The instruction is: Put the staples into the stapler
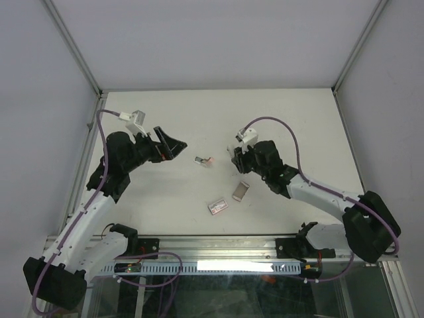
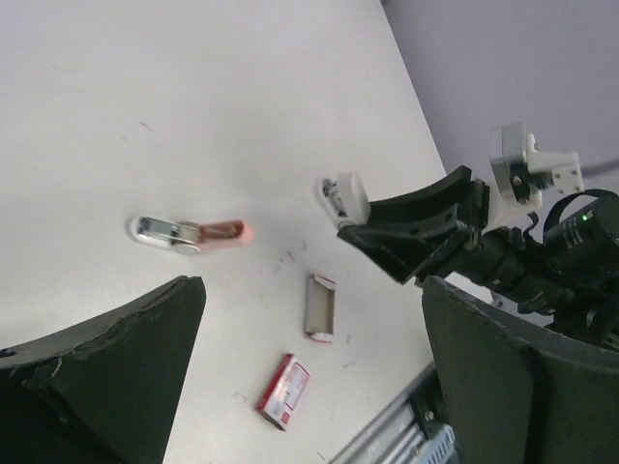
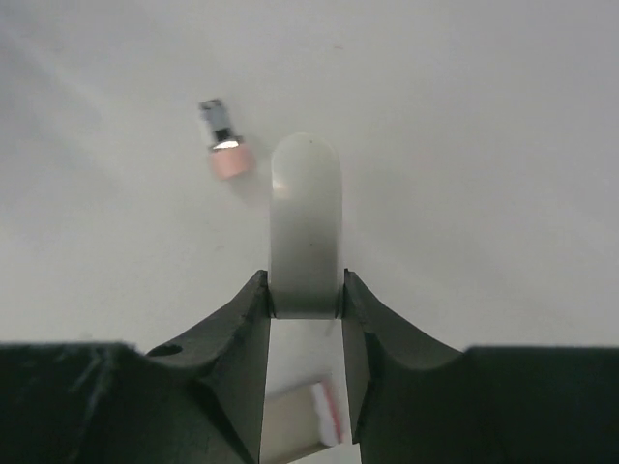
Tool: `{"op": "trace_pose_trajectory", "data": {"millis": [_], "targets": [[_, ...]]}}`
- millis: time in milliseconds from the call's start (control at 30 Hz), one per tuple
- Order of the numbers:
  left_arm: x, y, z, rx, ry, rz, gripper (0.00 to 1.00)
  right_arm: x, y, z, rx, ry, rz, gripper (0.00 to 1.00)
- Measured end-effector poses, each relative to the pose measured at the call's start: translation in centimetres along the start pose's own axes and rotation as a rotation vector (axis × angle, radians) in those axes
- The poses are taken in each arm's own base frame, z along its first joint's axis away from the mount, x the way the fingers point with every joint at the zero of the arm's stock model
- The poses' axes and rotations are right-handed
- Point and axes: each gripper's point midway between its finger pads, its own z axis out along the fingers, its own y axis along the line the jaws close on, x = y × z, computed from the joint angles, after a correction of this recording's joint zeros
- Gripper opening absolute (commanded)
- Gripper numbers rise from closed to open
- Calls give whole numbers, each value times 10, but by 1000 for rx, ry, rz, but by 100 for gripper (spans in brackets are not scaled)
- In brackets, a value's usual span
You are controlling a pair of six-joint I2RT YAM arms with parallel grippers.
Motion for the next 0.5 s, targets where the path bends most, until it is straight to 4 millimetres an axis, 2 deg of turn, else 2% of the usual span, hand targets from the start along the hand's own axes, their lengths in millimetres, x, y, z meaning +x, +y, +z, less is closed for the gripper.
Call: {"op": "trace_pose_trajectory", "data": {"millis": [67,233,333,500], "targets": [[-16,7,-4,-43,-29,42,99,4,-39,8,125,37,47,0],[-37,27,-7,-138,-45,115,99,15,-103,38,292,120,121,0],[-37,37,-9,-176,-37,143,99,26,-121,58,322,163,130,0],[-34,46,-12,-213,-23,172,99,43,-124,79,297,215,95,0]]}}
